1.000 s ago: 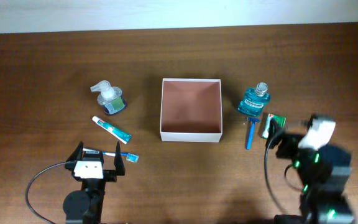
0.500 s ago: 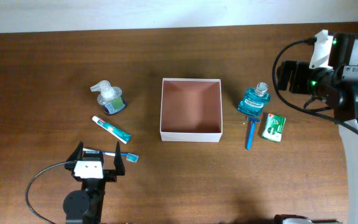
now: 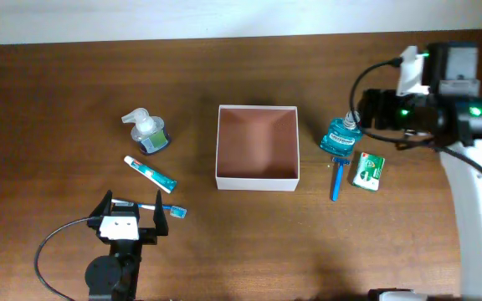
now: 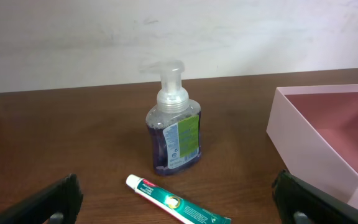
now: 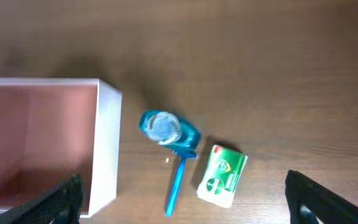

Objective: Pack container
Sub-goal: 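Move the right gripper over the teal Listerine bottle and descend, then close the right gripper on the Listerine bottle and lift it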

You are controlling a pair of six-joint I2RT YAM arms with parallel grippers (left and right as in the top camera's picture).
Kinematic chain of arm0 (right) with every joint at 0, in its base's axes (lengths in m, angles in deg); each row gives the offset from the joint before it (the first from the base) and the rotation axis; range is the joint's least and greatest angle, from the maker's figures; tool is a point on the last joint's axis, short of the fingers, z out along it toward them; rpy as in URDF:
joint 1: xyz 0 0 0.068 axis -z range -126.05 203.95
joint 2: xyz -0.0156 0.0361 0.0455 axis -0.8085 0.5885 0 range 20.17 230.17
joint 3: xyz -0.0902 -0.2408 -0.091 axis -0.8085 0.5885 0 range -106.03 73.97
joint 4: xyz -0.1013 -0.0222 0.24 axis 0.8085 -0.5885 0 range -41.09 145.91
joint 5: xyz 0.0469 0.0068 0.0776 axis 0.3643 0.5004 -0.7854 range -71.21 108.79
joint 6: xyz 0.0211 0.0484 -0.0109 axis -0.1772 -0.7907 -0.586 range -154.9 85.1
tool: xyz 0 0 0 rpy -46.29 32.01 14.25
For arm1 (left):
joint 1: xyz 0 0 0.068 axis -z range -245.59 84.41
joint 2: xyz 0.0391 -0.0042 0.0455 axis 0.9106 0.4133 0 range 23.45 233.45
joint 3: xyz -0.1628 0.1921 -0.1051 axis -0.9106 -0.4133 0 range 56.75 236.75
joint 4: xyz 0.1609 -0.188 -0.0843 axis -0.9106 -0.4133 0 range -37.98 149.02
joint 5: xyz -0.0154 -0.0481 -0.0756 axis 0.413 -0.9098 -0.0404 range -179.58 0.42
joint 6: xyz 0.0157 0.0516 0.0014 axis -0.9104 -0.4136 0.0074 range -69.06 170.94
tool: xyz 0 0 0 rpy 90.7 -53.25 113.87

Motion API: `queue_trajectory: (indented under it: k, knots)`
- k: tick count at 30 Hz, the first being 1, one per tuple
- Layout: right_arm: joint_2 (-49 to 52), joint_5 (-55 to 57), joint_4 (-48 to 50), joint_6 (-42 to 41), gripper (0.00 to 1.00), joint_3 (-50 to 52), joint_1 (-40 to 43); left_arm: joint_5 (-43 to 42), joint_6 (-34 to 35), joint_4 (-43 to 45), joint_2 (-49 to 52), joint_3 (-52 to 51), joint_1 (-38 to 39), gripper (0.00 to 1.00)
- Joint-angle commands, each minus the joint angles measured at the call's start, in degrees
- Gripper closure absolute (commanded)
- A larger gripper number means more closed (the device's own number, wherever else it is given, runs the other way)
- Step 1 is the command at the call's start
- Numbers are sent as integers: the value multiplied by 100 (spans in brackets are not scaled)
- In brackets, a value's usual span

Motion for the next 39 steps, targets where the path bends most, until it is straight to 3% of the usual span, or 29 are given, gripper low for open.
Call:
queue_trajectory:
  k: [1, 6, 10, 11, 20, 23, 26, 37, 39]
  knots:
    - [380, 11, -44, 28, 10, -101, -424, 11, 37, -2, -22, -31, 22, 1]
    - [785, 531, -4, 48, 15, -101, -804, 13, 37, -2, -22, -31, 22, 1]
    - [1075, 833, -11, 46, 25, -101, -822, 13, 37, -2, -22, -31, 22, 1]
    - [1178, 933, -28, 46, 32, -101, -820, 11, 37, -2, -22, -31, 22, 1]
    - [1390, 1405, 33, 33, 33, -101, -820, 13, 37, -2, -22, -31, 22, 1]
    - [1403, 1386, 68, -44, 36, -101, -822, 13, 37, -2, -22, -31, 22, 1]
    - [1425, 1386, 101, -129, 47, -101, -820, 13, 37, -2, -22, -31, 22, 0]
    - [1676, 1296, 321, -544, 47, -98, -820, 11, 37, -2, -22, -31, 22, 1]
    - [1681, 1300, 376, -704, 43, -98, -820, 13, 37, -2, -22, -31, 22, 1]
